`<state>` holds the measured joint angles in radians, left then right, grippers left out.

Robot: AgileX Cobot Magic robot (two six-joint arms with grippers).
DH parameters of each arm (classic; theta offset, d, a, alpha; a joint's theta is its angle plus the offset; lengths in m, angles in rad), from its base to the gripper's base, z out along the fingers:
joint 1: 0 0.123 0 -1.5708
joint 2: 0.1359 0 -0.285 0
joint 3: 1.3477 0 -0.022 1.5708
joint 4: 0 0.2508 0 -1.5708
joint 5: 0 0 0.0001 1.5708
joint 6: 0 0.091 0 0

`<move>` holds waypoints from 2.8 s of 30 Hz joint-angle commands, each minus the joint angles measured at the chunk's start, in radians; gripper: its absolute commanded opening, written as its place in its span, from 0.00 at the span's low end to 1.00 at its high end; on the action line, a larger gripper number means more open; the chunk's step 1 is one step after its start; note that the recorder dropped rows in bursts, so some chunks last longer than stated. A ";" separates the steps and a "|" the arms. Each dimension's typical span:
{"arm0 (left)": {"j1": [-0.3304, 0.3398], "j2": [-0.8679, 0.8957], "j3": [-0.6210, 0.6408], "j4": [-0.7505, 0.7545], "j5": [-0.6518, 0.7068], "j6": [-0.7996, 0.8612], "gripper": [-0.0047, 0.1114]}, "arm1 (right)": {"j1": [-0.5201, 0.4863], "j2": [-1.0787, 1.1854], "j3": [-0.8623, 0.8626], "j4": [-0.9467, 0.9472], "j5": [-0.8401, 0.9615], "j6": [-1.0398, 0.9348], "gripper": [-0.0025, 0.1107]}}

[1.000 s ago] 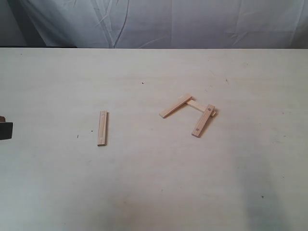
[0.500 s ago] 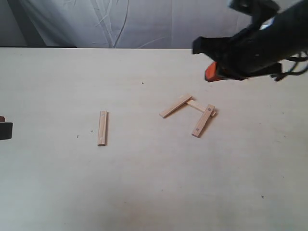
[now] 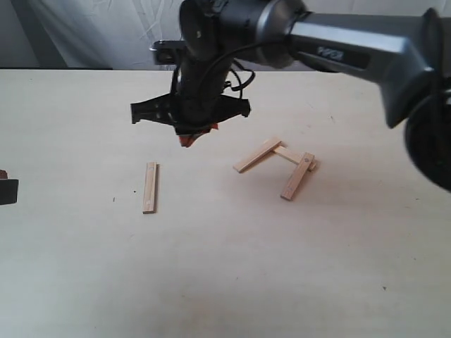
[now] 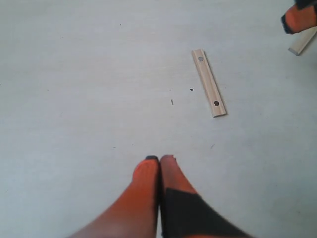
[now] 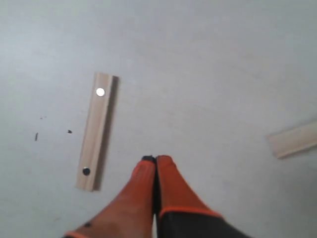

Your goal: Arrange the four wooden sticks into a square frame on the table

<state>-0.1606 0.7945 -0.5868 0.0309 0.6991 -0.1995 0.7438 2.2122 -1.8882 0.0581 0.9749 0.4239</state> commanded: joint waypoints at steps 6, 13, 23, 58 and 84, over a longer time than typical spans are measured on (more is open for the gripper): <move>0.005 -0.008 0.007 0.004 -0.004 0.000 0.04 | 0.077 0.190 -0.248 -0.048 0.114 0.093 0.16; 0.005 -0.008 0.007 0.004 -0.004 0.000 0.04 | 0.109 0.228 -0.273 -0.058 0.115 0.170 0.33; 0.005 -0.008 0.007 0.004 -0.004 0.000 0.04 | 0.154 0.236 -0.273 -0.172 0.065 0.266 0.33; 0.005 -0.008 0.007 0.005 -0.004 0.000 0.04 | 0.137 0.256 -0.274 -0.181 0.064 0.235 0.02; 0.005 -0.008 0.007 0.067 -0.004 0.000 0.04 | -0.141 -0.148 0.340 -0.097 -0.064 -0.597 0.02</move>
<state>-0.1606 0.7945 -0.5868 0.0858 0.6991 -0.1995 0.6278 2.0811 -1.6006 -0.0321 0.9578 -0.1069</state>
